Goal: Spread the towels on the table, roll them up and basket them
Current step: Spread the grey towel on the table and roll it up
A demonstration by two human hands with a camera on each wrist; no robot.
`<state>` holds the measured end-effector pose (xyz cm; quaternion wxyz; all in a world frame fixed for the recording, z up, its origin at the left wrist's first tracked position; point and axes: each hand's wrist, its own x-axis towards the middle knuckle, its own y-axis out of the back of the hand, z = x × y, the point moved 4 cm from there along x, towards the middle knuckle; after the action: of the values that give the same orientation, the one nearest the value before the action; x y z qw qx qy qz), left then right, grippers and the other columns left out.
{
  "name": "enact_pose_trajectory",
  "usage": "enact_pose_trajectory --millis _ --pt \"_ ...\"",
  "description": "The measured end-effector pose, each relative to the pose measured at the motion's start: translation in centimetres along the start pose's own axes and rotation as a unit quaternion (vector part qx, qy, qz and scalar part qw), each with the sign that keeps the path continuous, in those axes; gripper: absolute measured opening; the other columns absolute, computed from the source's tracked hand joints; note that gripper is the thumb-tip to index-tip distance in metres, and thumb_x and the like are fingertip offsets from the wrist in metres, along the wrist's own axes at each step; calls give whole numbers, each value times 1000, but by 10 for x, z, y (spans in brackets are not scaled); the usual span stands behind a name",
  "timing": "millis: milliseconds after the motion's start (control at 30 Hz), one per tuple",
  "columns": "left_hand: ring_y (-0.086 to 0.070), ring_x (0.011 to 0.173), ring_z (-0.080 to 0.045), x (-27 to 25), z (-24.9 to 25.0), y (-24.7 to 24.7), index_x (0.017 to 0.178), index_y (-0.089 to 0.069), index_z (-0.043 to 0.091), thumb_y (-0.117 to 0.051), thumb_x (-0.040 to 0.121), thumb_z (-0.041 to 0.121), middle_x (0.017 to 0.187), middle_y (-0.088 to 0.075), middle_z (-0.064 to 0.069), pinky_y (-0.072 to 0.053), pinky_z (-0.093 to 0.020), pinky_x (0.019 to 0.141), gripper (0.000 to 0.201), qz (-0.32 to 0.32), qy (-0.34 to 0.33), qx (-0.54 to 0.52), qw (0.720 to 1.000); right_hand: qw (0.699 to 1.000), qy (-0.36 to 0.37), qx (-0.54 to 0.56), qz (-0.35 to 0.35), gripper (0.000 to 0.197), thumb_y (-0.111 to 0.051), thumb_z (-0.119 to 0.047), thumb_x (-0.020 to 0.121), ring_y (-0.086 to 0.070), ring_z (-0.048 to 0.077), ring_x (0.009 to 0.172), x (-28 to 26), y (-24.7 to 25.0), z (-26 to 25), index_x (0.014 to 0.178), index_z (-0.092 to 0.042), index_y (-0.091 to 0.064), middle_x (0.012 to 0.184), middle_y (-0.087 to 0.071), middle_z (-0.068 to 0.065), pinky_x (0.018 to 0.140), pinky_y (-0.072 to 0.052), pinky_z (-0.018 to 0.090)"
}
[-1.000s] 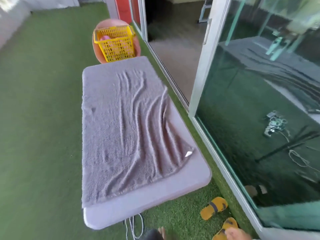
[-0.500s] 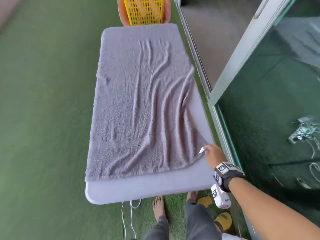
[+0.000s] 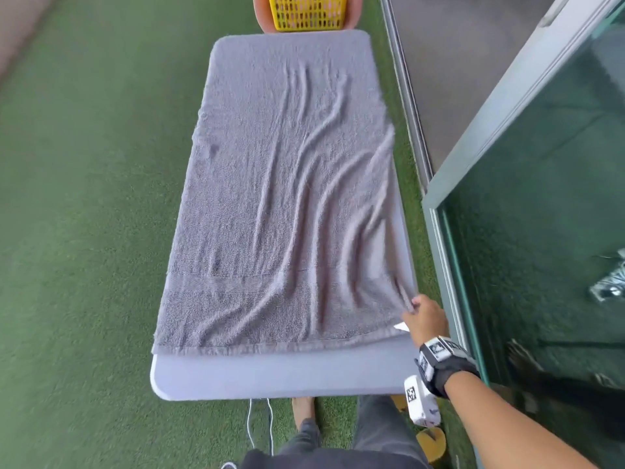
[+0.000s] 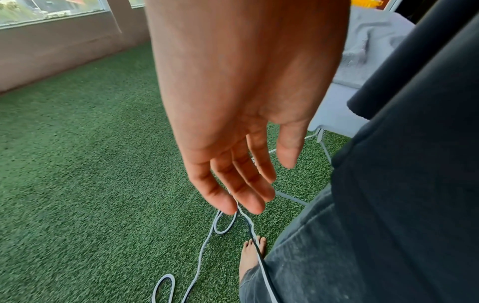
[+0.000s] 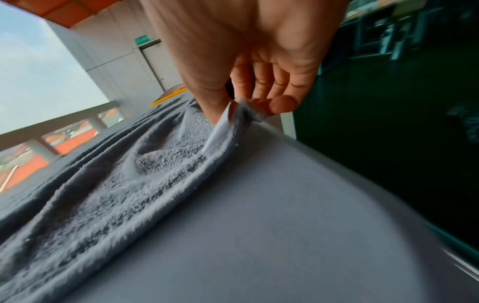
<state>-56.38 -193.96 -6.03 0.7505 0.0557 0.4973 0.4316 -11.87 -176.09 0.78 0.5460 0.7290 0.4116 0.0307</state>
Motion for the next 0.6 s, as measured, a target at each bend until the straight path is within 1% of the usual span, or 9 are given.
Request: enact_pose_trajectory --millis 67,100,167,200,267,300,400,500,600 --pt "-66 97 -13 16 39 33 111 -59 -13 -51 94 -2 104 -67 -26 -46 -18 84 22 0 -8 86 996 999 -22 15 34 9 -65 -5 81 -51 24 68 -11 14 26 87 -7 -59 86 -61 11 53 -35 25" --pt "-67 92 -11 31 52 60 109 -62 -6 -53 93 0 101 -69 -21 -47 -17 80 19 -18 13 41 999 998 -33 19 49 9 -65 -4 79 -51 26 70 -16 21 41 85 -6 -59 86 -63 15 58 -38 29" --pt "-67 82 -6 61 86 104 103 -65 8 -58 92 3 94 -71 -10 -49 -15 74 14 -62 -18 -4 998 995 -67 30 73 16 -66 -3 75 -56 35 80 -21 30 66 90 -4 -61 92 -63 21 69 -46 40" --pt "-68 82 -1 64 93 111 91 -62 28 -62 91 13 97 -71 0 -48 -10 69 15 -101 0 -18 995 992 -88 27 83 23 -66 -3 74 -56 39 88 -24 34 75 97 -4 -61 99 -60 23 75 -46 43" --pt "-64 68 -1 66 99 149 90 -63 25 -64 89 8 82 -69 4 -49 -12 64 16 -17 -53 26 998 988 -95 -19 117 38 -70 -9 76 -51 43 103 -34 40 77 111 -9 -58 114 -52 23 84 -44 49" --pt "-62 68 -4 70 107 163 92 -63 24 -65 87 6 82 -66 5 -49 -13 64 19 33 -79 50 995 988 -65 -45 132 41 -72 -14 77 -49 43 106 -38 40 70 115 -10 -57 118 -51 22 86 -43 51" --pt "-55 83 -15 96 113 202 102 -64 14 -72 76 0 94 -62 -3 -51 -30 76 31 162 -141 170 962 985 130 -87 76 33 -74 -17 79 -54 32 103 -52 18 40 110 -16 -63 114 -56 9 88 -45 45" --pt "-58 93 -27 131 105 227 112 -61 11 -81 66 5 107 -62 -11 -53 -43 76 51 169 -172 264 934 961 224 -146 -62 38 -69 -20 80 -50 16 109 -64 -17 32 117 -27 -59 119 -50 -7 95 -46 38" --pt "-60 87 -23 151 105 240 112 -62 11 -82 65 3 103 -64 -6 -55 -39 74 51 152 -245 313 905 957 225 -156 -95 41 -66 -18 82 -48 13 112 -63 -23 33 120 -28 -56 121 -48 -9 94 -46 33"
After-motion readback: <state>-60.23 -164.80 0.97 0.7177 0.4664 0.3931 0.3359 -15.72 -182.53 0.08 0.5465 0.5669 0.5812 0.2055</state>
